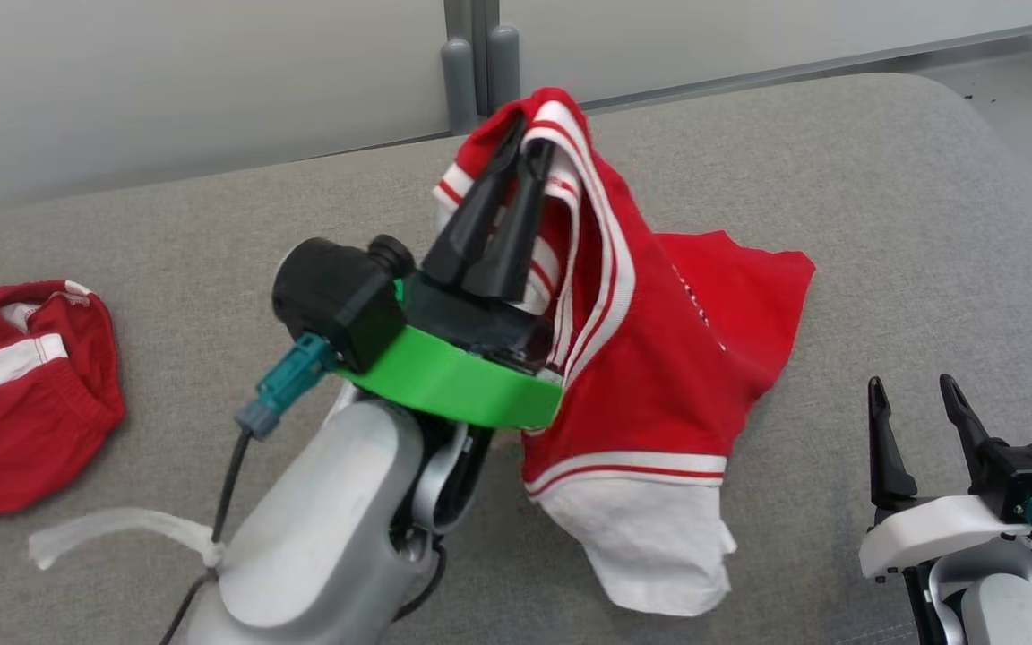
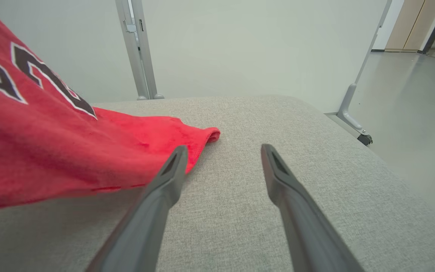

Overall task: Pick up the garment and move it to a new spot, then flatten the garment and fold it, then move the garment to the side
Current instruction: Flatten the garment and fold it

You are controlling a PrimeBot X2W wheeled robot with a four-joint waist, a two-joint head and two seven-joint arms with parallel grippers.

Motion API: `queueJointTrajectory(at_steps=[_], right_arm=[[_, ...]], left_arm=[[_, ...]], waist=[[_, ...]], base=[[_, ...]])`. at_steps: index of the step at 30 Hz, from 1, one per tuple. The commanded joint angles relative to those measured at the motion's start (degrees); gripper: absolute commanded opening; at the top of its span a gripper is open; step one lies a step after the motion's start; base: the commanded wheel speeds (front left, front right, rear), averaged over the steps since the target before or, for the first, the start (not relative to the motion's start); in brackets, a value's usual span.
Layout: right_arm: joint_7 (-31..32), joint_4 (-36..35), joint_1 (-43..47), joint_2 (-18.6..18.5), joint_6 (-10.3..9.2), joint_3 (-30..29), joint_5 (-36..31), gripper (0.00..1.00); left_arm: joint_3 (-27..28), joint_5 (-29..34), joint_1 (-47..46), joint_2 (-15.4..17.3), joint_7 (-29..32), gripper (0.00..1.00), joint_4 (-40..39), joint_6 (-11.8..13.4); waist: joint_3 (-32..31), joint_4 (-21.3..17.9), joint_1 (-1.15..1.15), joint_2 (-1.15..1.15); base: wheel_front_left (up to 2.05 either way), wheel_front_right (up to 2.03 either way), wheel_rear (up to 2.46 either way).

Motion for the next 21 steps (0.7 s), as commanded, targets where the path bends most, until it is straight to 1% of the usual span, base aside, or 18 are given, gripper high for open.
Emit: queueJointTrajectory(at_steps=[1,3,4,8,12,14,16,18,21], right_arm=[[-0.2,-0.2,-0.4,-0.1,0.01,0.2,0.5,1.0],[-0.2,0.0,-1.2,-0.1,0.01,0.6,0.8,1.0],[-0.2,0.0,-1.2,-0.1,0.01,0.6,0.8,1.0],[-0.2,0.2,-2.2,-0.1,0.01,1.1,1.0,1.0],[-0.2,0.1,-3.4,-0.1,0.01,1.7,1.1,1.0],[-0.2,0.0,-3.8,-0.1,0.01,1.9,1.1,1.0],[-0.2,-0.1,-4.1,-0.1,0.01,1.9,1.0,1.0],[-0.2,-0.1,-4.6,0.0,0.01,2.1,0.9,1.0],[-0.2,0.2,-5.2,0.0,0.01,2.6,1.0,1.0]], left_arm=[[1.7,-1.1,-0.4,1.5,0.3,0.0,2.9,0.2],[3.3,-1.7,-1.5,2.8,0.2,0.0,7.8,0.0],[3.3,-1.7,-1.5,2.8,0.2,0.0,7.8,0.0],[6.3,-2.9,-4.5,4.1,-0.8,0.0,19.3,-0.9],[9.6,-3.6,-8.7,4.2,-2.5,0.0,30.1,-1.7],[11.3,-2.8,-11.1,4.1,-3.3,0.0,33.7,-1.8],[12.9,-2.1,-13.3,3.4,-3.6,0.0,35.7,-2.3],[15.2,-0.5,-15.2,3.0,-3.6,0.0,35.2,-2.3],[17.9,2.1,-15.3,2.3,-3.5,0.0,35.9,-2.7]], waist=[[1.2,-0.9,0.0,0.62],[2.2,-1.4,0.0,0.62],[2.2,-1.4,0.0,0.62],[4.4,-2.5,0.0,0.62],[6.3,-3.4,0.0,0.62],[7.1,-3.8,0.0,0.62],[7.8,-3.9,0.0,0.62],[8.5,-4.0,0.0,0.62],[9.1,-4.1,0.0,0.62]], base=[[0.0,0.0,0.0],[0.0,0.0,0.0],[0.0,0.0,0.0],[0.0,0.0,0.0],[0.0,0.0,0.0],[0.0,0.0,0.0],[0.0,0.0,0.0],[0.0,0.0,0.0],[0.0,0.0,0.0]])
